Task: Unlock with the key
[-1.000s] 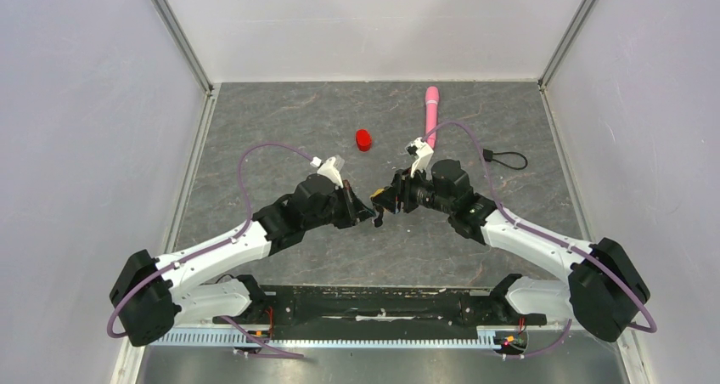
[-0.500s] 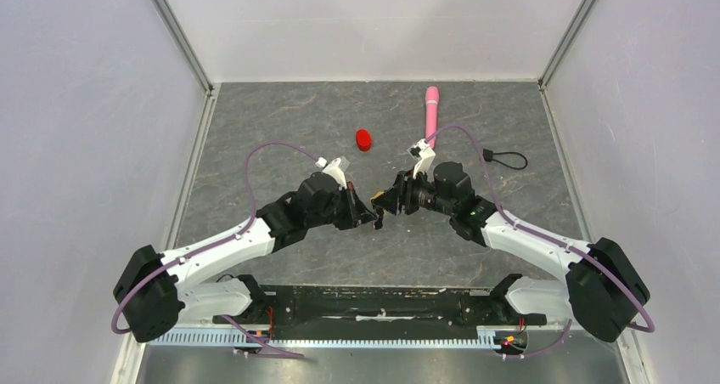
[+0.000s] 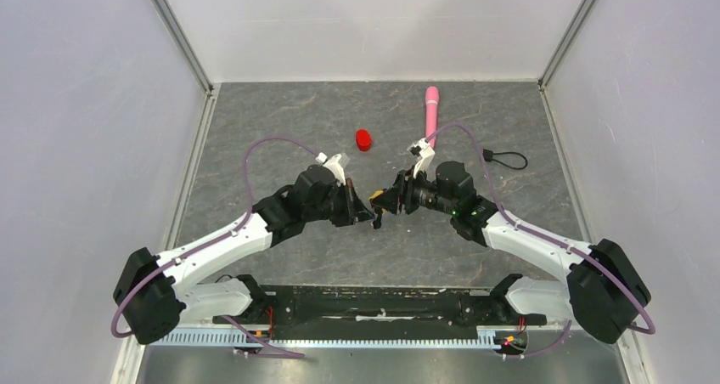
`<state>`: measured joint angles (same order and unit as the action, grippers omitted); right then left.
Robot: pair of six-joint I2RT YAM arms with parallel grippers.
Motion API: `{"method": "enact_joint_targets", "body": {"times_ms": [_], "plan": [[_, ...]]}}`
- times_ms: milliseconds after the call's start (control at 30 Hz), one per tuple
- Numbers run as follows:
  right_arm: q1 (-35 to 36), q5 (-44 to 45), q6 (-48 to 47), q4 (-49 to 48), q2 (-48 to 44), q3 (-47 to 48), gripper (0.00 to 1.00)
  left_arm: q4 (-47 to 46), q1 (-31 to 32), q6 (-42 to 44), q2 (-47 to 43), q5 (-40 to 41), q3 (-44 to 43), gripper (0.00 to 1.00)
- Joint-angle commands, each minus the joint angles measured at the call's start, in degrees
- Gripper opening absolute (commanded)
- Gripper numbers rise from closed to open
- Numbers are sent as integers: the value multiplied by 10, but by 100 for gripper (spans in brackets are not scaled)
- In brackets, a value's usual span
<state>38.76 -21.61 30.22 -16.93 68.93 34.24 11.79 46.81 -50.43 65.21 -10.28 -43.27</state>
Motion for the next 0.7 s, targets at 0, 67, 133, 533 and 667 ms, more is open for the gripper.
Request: {"method": "enact_joint_targets", "body": {"times_ms": [0,67,133,533,667], "plan": [[4,-52,1,-50,-16,6,0,-13,-23,28,-14,15,-32,2],[4,-53,-1,-49,-17,4,0,-13,-28,32,-13,24,-38,2],[4,-56,-4,-47,-16,4,0,-12,-31,34,-10,25,-45,2],[4,-56,-16,-37,-11,6,0,16,-50,59,0,-37,-66,2],[4,-63,-27,-28,-11,15,0,29,-57,71,8,-77,-62,2]]}}
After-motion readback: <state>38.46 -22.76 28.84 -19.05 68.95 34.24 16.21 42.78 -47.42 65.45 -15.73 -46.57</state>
